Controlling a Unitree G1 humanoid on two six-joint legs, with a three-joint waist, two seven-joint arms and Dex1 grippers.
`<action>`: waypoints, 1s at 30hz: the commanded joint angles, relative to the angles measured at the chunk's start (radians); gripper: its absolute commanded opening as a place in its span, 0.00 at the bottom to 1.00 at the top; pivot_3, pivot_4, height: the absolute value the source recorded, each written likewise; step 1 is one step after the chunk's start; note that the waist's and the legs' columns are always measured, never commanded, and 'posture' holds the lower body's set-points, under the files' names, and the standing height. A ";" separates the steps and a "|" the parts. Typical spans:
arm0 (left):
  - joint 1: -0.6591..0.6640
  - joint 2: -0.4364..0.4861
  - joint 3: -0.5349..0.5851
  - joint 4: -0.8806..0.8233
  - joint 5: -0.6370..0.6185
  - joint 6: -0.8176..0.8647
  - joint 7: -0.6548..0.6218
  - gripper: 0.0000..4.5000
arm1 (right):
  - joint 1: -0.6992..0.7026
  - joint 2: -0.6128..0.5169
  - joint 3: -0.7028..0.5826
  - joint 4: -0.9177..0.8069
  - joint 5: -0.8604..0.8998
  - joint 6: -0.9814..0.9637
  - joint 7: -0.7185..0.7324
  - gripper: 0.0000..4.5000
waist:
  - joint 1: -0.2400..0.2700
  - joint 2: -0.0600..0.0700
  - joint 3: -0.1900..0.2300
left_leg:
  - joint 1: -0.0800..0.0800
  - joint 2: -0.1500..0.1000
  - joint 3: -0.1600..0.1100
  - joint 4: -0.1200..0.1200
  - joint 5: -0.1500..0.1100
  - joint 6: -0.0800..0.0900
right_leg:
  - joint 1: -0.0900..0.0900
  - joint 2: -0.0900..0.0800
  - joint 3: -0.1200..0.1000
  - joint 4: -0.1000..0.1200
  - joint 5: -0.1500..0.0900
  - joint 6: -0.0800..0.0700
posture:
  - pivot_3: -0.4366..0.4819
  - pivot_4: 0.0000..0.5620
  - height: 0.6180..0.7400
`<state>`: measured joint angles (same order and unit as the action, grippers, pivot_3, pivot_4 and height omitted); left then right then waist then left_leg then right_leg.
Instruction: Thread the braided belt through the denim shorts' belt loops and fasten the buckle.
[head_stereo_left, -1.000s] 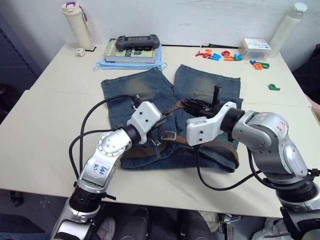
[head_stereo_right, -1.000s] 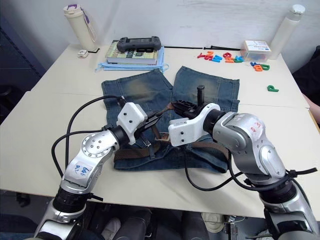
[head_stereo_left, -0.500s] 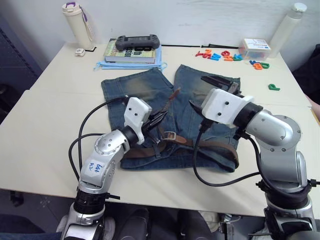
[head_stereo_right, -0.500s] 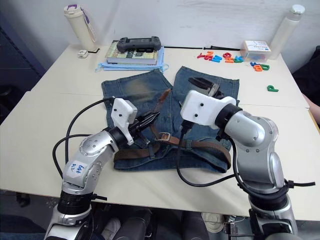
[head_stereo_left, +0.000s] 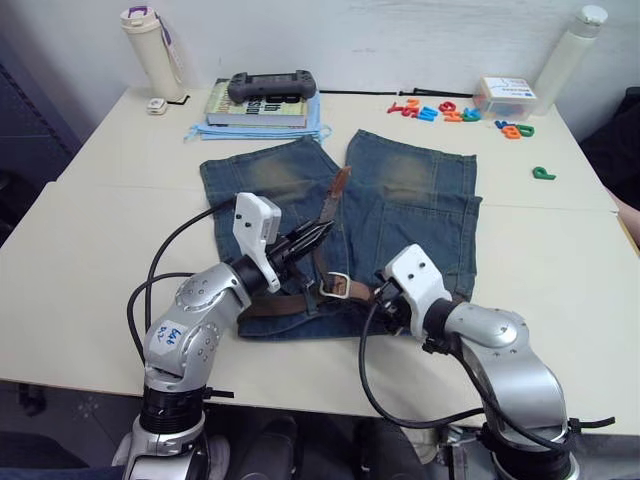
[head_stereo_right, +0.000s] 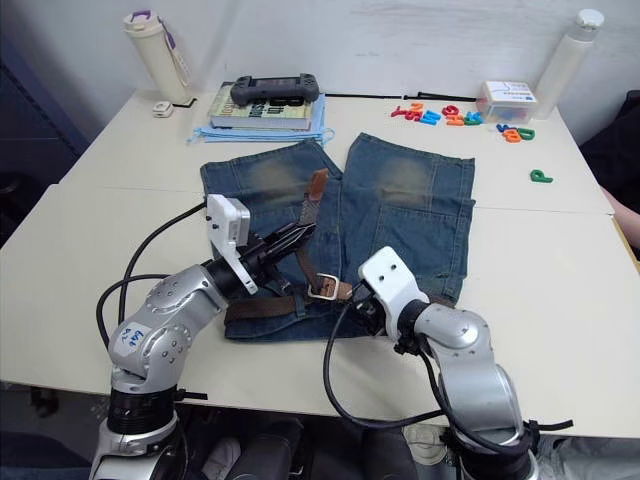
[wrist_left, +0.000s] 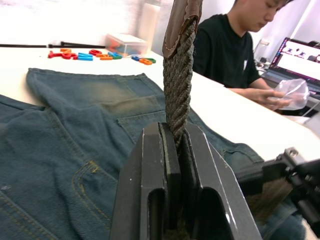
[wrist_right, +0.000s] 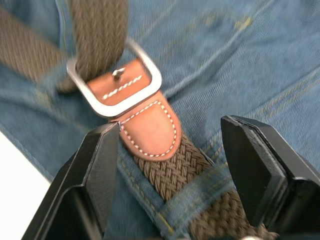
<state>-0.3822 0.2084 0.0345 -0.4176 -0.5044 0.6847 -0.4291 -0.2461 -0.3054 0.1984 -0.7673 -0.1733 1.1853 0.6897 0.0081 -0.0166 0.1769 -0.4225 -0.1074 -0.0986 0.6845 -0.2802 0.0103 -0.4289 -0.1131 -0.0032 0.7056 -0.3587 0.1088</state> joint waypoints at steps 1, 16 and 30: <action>-0.022 0.014 0.087 -0.061 -0.122 0.034 -0.008 0.00 | 0.015 -0.024 0.021 0.031 0.023 0.007 -0.052 0.77 | -0.004 0.000 0.000 | 0.000 0.000 0.000 0.000 0.000 0.000 | 0.000 0.000 0.000 0.000 0.000 0.000 | 0.48 0.27 0.40; 0.015 0.171 0.317 -0.019 -0.460 0.198 0.045 0.00 | 0.004 -0.122 -0.010 0.061 0.145 -0.029 -0.111 0.77 | -0.007 -0.001 0.000 | 0.000 0.000 -0.001 0.000 0.000 0.000 | 0.000 0.000 0.000 0.000 0.000 0.000 | 0.48 0.27 0.40; 0.095 0.194 0.186 -0.056 -0.372 0.112 0.015 0.00 | -0.293 -0.030 -0.228 -0.090 0.465 0.184 -0.065 0.72 | -0.007 -0.001 0.000 | 0.000 0.001 -0.001 -0.001 0.000 0.000 | 0.000 0.000 -0.001 -0.001 0.000 0.000 | 0.48 0.27 0.40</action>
<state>-0.2864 0.3945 0.2173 -0.4275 -0.8773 0.8227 -0.4058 -0.5207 -0.3469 0.0145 -0.8215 0.2594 1.3288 0.6421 0.0012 -0.0177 0.1771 -0.4225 -0.1069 -0.0999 0.6836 -0.2802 0.0102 -0.4285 -0.1134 -0.0037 0.7047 -0.3588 0.1084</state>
